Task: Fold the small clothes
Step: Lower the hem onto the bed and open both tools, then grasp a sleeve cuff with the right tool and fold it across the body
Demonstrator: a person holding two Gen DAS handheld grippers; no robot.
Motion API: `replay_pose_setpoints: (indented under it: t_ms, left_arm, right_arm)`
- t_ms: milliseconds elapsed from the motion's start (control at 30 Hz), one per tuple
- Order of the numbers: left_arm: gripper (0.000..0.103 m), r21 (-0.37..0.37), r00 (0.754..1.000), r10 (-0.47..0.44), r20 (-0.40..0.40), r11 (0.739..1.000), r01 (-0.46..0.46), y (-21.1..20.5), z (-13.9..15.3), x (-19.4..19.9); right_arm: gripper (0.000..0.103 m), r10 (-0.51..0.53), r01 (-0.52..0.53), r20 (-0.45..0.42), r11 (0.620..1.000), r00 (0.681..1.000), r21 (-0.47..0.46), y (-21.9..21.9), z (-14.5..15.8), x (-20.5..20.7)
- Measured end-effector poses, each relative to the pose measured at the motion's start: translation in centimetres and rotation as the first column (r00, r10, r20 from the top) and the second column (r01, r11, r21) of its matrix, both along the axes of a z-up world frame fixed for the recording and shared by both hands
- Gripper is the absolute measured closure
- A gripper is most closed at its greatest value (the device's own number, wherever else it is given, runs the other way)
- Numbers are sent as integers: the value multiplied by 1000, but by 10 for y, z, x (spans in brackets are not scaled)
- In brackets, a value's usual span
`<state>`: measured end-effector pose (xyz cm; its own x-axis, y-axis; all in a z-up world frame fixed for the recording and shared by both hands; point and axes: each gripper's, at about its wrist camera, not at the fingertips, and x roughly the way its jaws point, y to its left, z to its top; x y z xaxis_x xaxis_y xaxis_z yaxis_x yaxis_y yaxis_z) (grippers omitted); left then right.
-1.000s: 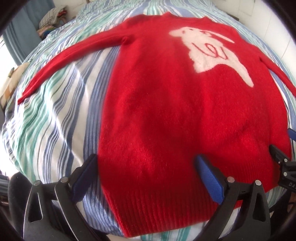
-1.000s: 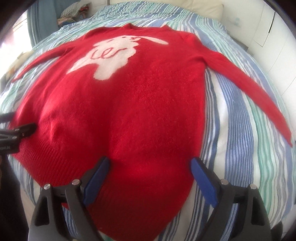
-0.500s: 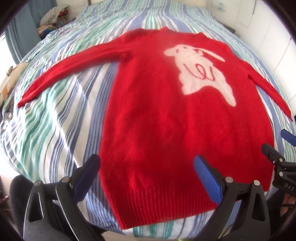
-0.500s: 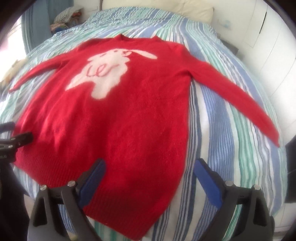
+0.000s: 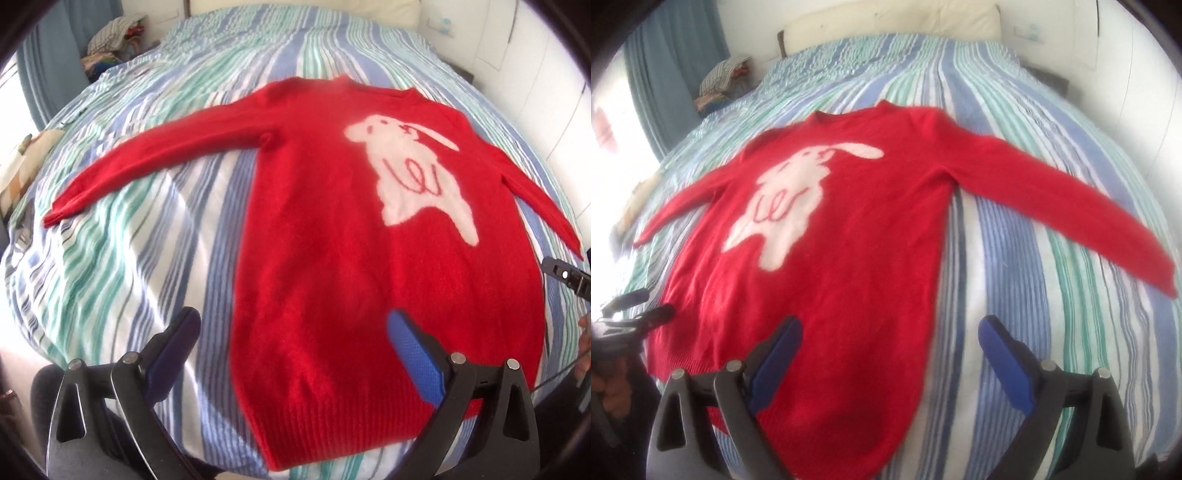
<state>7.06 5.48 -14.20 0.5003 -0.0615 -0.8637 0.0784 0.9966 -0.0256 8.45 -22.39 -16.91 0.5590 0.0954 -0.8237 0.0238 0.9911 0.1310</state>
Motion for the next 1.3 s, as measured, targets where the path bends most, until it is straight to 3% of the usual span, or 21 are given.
replay_pose_setpoints:
  t_ms: [100,167,267,367,433,567,667,700,733,767,833,867,1000,1100,1200,1300]
  left_arm:
    - [2,-5,999,40,31,999,-40,18,10,1]
    - [2,-18,996,74,40,997,-73,29,10,1]
    - [2,-37,994,112,21,993,-111,37,0,4]
    - [2,-35,992,125,-5,991,-126,36,-10,6]
    - [2,-36,992,123,-2,992,-123,34,-13,5]
    - [2,-14,993,119,3,993,-119,29,-19,7]
    - [2,-8,991,131,13,991,-131,29,-23,7]
    - [2,-9,990,140,9,990,-140,30,-24,7]
    - [2,-17,989,149,3,989,-149,33,-25,7]
    - [2,-30,988,156,3,987,-156,35,-24,7]
    - [2,-54,985,170,21,984,-168,42,-20,7]
    - [2,-60,984,177,35,983,-175,46,-18,8]
    - [2,-60,970,231,74,972,-227,64,-22,12]
    - [2,-68,956,285,70,958,-280,78,-35,10]
    - [2,-37,951,296,86,955,-293,83,-39,9]
    - [2,-19,952,283,116,959,-283,82,-37,5]
  right_arm:
    - [17,-154,154,-13,983,988,97,-78,-6,14]
    - [17,-313,306,5,931,950,199,-140,-3,10]
    - [17,-503,479,-30,803,864,354,-220,-10,-9]
    - [27,-638,580,-60,653,768,486,-276,-25,-34]
    - [41,-691,611,-74,579,719,540,-298,-33,-44]
    - [45,-765,632,-79,465,640,620,-322,-42,-43]
    - [51,-795,650,-89,420,600,634,-329,-45,-33]
    - [62,-798,662,-98,416,594,623,-329,-46,-30]
    - [84,-801,676,-109,413,588,611,-330,-46,-27]
    - [96,-804,695,-123,414,582,588,-332,-44,-24]
    - [98,-803,706,-84,462,590,537,-323,-27,-19]
    - [98,-787,696,-37,521,615,494,-316,-11,-11]
    - [98,-609,534,170,774,775,341,-266,65,37]
    - [98,-414,350,281,902,866,251,-203,123,86]
    - [98,-211,152,335,970,919,191,-125,168,135]
    - [98,-19,-27,356,992,934,124,-45,192,169]
